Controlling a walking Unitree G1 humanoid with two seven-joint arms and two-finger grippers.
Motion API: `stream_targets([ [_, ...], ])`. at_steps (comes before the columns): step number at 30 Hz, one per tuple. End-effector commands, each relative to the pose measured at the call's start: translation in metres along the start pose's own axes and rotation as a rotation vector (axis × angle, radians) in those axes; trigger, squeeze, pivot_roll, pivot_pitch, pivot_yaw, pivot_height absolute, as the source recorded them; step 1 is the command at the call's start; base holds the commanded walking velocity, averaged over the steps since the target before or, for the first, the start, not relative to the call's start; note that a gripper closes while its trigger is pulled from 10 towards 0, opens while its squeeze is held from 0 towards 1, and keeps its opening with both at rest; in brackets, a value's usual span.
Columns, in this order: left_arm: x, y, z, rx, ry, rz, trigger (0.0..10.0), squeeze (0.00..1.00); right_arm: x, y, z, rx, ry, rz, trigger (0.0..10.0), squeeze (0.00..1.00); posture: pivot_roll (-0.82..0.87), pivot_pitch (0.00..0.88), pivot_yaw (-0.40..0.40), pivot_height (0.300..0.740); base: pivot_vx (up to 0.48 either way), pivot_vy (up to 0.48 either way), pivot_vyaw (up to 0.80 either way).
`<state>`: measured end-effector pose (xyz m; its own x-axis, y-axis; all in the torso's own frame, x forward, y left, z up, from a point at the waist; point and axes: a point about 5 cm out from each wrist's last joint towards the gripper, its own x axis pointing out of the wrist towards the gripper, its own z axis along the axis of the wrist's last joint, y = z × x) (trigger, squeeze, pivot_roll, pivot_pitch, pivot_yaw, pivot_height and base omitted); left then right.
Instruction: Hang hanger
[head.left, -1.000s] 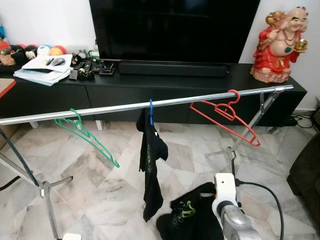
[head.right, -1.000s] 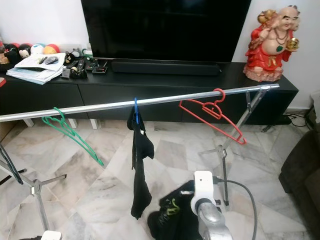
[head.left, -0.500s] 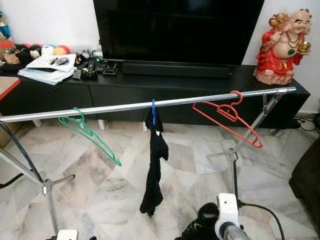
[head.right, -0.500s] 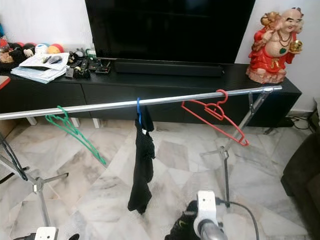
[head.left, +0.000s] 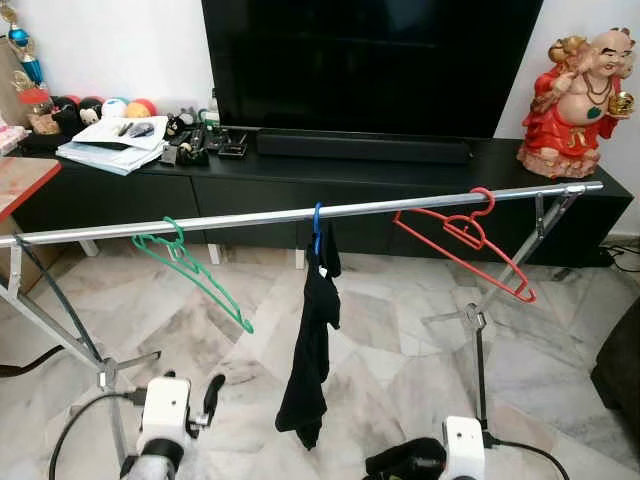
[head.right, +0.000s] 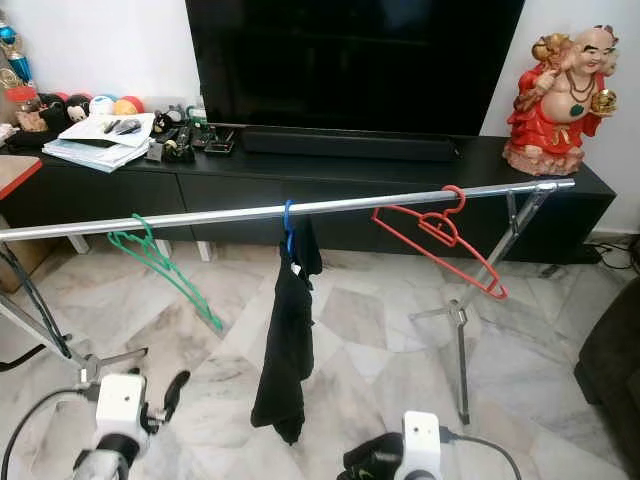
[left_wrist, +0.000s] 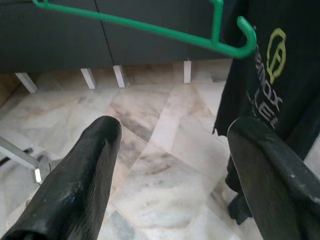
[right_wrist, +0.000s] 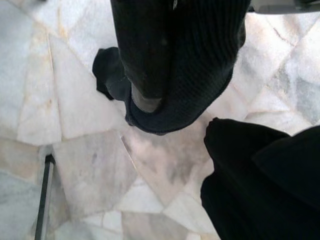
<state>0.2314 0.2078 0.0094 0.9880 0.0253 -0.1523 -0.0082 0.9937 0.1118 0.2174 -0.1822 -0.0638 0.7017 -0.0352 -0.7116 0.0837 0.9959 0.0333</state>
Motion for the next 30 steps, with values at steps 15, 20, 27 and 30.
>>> stream_targets([
  [15, -0.013, 0.008, 0.034, -0.037, -0.049, 0.010, 10.0, 0.00, -0.006, 0.003, -0.023, 0.042, 0.027, -0.013, 10.0, 0.00, 0.00, 0.000, 0.076, 0.740, 0.067, 0.000, 0.00],
  [20, -0.015, 0.011, 0.040, -0.039, -0.036, 0.015, 10.0, 0.00, -0.007, 0.002, -0.025, 0.038, 0.031, -0.021, 10.0, 0.00, 0.01, 0.000, 0.077, 0.740, 0.097, 0.000, 0.00],
  [27, -0.019, 0.011, 0.043, -0.046, -0.014, 0.025, 10.0, 0.00, -0.003, 0.001, -0.008, 0.046, -0.036, -0.030, 10.0, 0.00, 0.02, 0.000, 0.069, 0.740, 0.252, 0.000, 0.00],
  [30, -0.019, 0.010, 0.044, -0.050, -0.009, 0.031, 10.0, 0.00, -0.001, 0.001, 0.007, 0.036, -0.109, -0.023, 10.0, 0.00, 0.02, 0.000, 0.066, 0.740, 0.262, 0.000, 0.00],
])
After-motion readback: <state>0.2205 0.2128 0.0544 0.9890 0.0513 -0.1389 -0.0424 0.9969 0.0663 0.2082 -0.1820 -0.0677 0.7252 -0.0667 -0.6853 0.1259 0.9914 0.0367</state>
